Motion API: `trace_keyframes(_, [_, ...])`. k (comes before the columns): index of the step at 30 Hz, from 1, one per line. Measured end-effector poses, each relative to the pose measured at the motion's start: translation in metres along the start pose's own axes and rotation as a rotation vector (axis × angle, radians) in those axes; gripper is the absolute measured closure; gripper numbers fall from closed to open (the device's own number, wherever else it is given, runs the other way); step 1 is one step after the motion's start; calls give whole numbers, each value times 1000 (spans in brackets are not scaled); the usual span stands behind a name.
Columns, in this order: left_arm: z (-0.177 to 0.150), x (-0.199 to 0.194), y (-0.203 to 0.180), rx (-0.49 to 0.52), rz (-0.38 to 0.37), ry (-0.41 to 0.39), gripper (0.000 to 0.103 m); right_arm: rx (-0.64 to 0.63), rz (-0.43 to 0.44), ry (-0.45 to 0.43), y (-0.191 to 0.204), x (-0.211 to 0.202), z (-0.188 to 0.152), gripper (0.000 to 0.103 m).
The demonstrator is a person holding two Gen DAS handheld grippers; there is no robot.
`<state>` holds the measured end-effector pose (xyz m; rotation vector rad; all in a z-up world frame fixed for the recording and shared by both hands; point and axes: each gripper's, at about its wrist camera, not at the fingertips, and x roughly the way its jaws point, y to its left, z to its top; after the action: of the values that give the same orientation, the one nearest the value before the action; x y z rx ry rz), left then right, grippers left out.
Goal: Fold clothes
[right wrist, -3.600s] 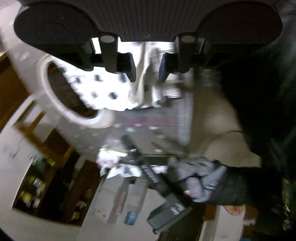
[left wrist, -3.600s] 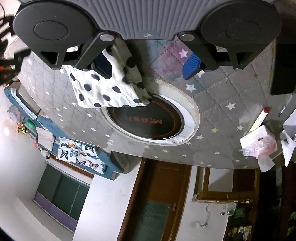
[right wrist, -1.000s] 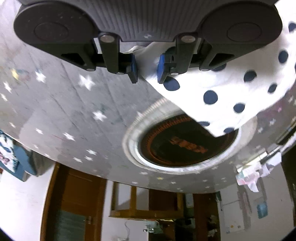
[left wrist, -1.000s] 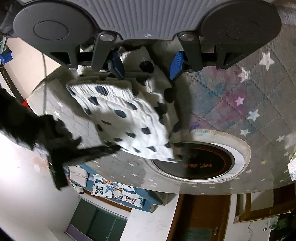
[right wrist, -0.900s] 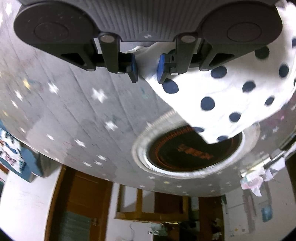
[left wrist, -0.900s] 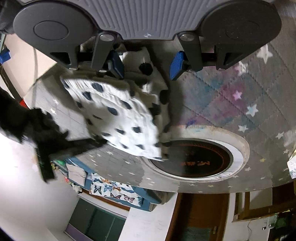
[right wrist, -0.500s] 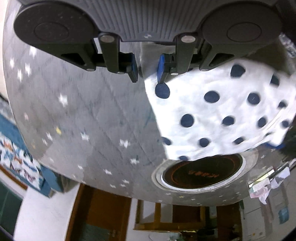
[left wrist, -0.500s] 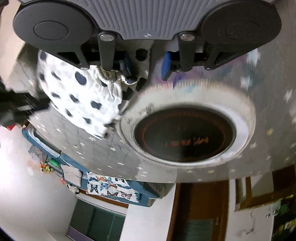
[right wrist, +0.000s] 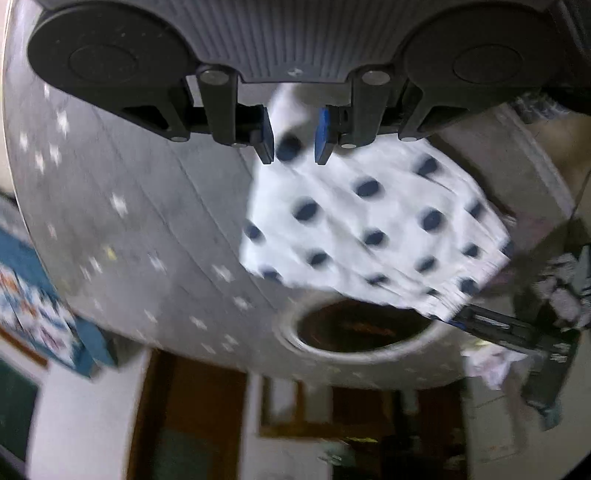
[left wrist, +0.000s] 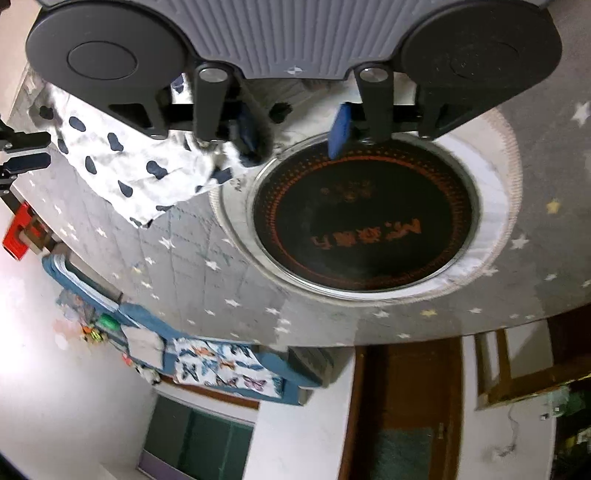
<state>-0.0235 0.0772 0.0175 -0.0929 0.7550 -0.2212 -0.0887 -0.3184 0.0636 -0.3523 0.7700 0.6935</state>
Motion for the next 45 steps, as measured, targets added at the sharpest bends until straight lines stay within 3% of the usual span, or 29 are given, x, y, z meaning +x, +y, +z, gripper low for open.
trace_keyframes(3, [-6, -16, 5, -36, 15, -20, 44, -84, 72, -40, 19, 1, 13, 79])
trace_keyframes(5, [-10, -23, 9, -72, 21, -22, 35, -155, 136, -59, 39, 6, 23, 74])
trace_keyframes(10, [-24, -41, 6, -122, 26, -28, 25, -354, 242, -93, 89, 23, 32, 61])
trace_keyframes(16, [-38, -61, 0, -231, -10, -21, 14, -622, 227, -119, 142, 38, 29, 54])
trace_keyframes(22, [-50, -66, -4, -388, -71, 12, 7, -742, 158, -119, 169, 62, 21, 58])
trace_keyframes(24, [-52, -65, -4, -438, -86, 29, 7, -749, 140, -123, 170, 65, 17, 68])
trace_keyframes(30, [-60, -56, 0, -619, -176, 69, 6, -613, 188, -167, 155, 56, 25, 81])
trace_keyframes(38, [-68, -47, 0, -799, -330, 75, 4, -470, 202, -231, 136, 43, 38, 84])
trace_keyframes(45, [-68, -26, 3, -865, -363, 90, 5, -452, 223, -236, 136, 42, 37, 85])
